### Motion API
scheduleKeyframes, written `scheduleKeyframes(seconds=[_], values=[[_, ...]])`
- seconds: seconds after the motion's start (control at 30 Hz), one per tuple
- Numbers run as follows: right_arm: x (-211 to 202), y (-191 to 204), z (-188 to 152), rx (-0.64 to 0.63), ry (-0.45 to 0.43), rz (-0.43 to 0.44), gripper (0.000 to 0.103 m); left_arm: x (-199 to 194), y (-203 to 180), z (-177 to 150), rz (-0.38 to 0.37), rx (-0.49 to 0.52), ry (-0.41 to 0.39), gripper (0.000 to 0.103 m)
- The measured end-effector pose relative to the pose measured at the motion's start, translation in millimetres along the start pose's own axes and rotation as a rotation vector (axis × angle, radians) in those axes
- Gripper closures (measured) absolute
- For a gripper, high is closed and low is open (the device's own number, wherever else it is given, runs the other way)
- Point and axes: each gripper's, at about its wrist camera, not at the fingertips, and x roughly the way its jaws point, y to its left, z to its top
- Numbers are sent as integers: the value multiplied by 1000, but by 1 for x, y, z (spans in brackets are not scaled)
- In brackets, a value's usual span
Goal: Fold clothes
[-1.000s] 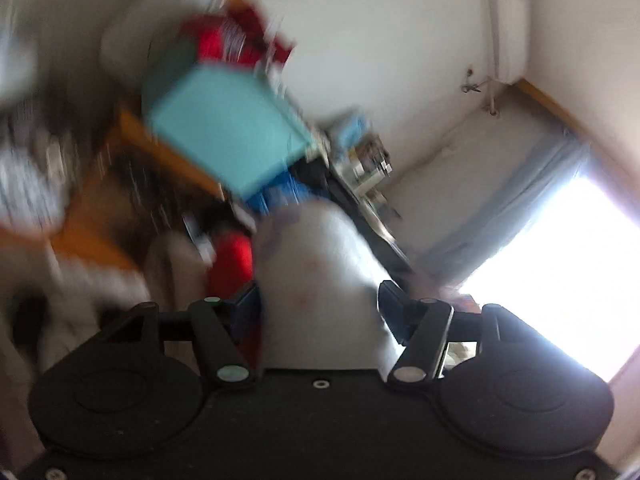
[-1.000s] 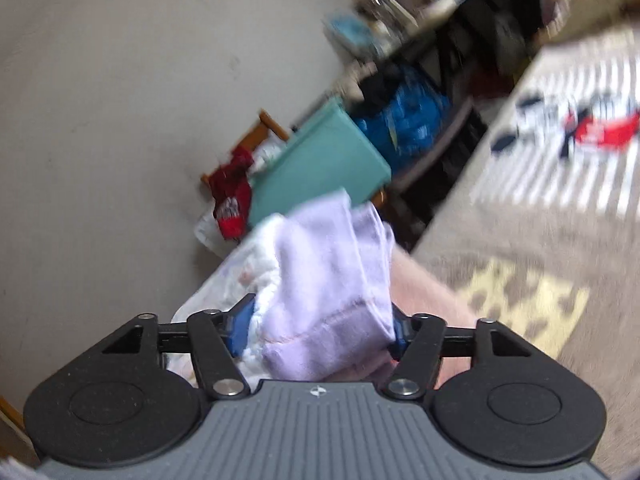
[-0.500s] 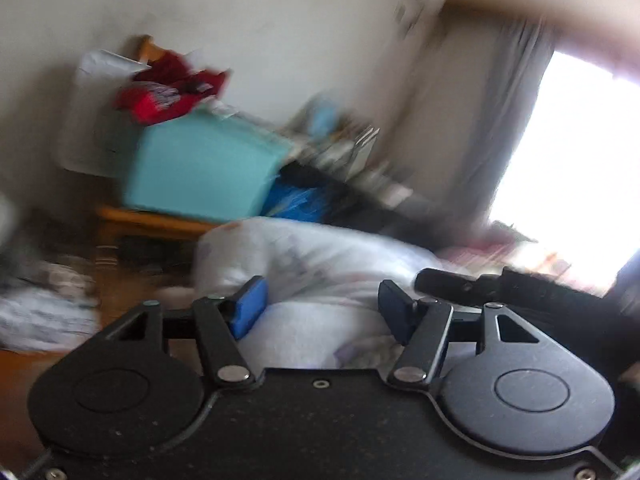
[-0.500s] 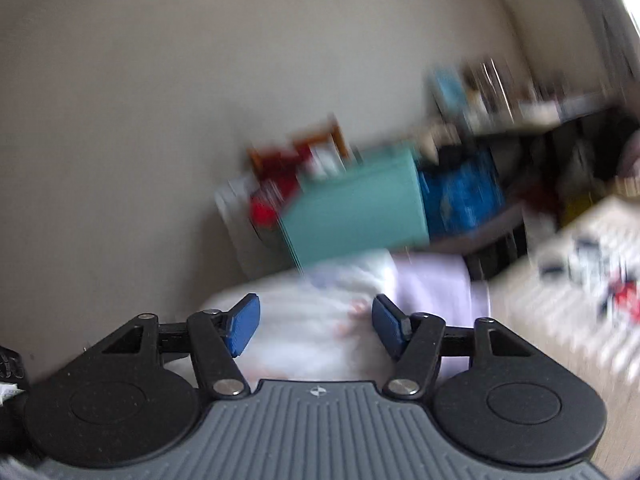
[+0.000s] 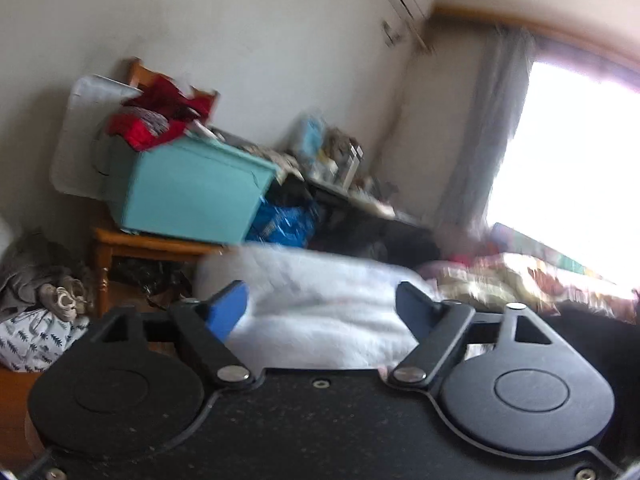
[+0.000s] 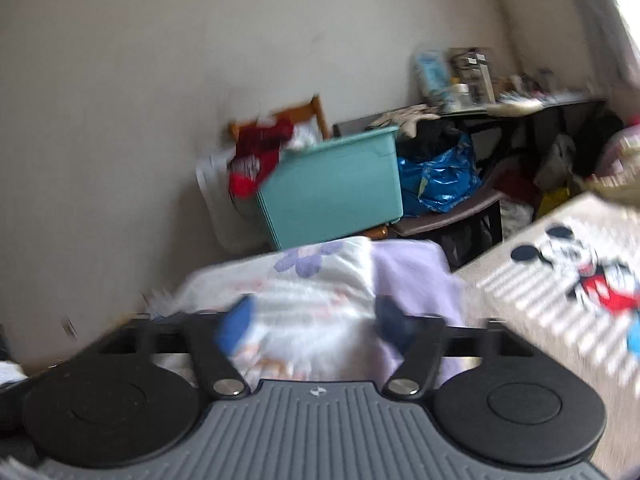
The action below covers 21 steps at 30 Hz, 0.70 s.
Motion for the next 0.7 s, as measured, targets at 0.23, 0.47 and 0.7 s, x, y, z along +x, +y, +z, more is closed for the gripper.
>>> scheduleKeyframes(seconds=[0.23,0.47,0.7], values=[[-141,-46,-90,177,115,-184,14,-21,-34,14,22,19,12,5],[-321,-80,-207,398,155,-325,1,-20,-140,-30,-83,70,331,1],[-472,-66,-285,572,119,-505,0,-59,-262,-102,-346,116,575,1]])
